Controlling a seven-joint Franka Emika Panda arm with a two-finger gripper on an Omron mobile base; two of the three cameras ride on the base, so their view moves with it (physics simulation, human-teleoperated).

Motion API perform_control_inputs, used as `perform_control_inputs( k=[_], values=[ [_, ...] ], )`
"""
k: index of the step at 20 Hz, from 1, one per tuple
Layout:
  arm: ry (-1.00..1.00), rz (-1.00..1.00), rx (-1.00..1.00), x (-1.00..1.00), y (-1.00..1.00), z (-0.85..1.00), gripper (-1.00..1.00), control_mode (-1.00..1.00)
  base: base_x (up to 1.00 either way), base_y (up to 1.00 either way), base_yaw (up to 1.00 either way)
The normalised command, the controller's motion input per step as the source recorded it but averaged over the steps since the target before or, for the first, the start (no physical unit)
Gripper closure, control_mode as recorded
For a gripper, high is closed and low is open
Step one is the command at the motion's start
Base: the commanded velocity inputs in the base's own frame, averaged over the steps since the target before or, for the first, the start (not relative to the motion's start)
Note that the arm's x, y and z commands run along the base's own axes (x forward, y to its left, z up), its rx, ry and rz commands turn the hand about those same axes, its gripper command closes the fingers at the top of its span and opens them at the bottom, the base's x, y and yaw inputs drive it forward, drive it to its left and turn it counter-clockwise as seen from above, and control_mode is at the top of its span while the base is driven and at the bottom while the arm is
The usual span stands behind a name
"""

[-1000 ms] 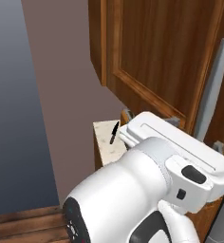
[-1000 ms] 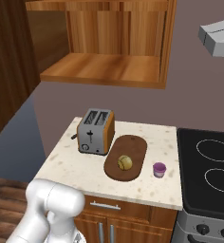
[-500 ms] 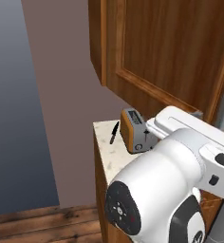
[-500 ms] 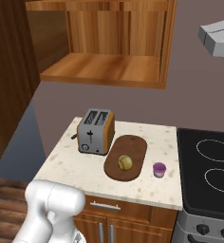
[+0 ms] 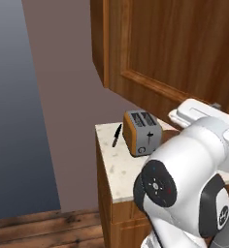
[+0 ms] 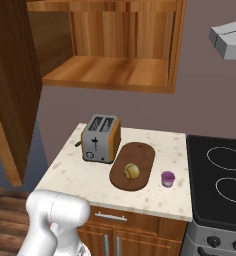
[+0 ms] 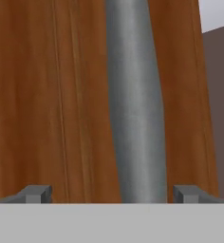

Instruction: Pick the bread, place it on the cutting board, pick the jam, place it on the counter, and close the cabinet.

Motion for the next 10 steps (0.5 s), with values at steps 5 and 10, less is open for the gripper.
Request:
perform_control_inputs(
  k=[5, 10],
  values=[
    [0.00, 0.00, 0.00, 0.40, -0.39, 0.00, -1.00, -1.00, 0.00, 0.00, 0.00],
    [0.00, 0.00, 0.00, 0.38, -0.39, 0.00, -1.00, -1.00, 0.00, 0.00, 0.00]
  ],
)
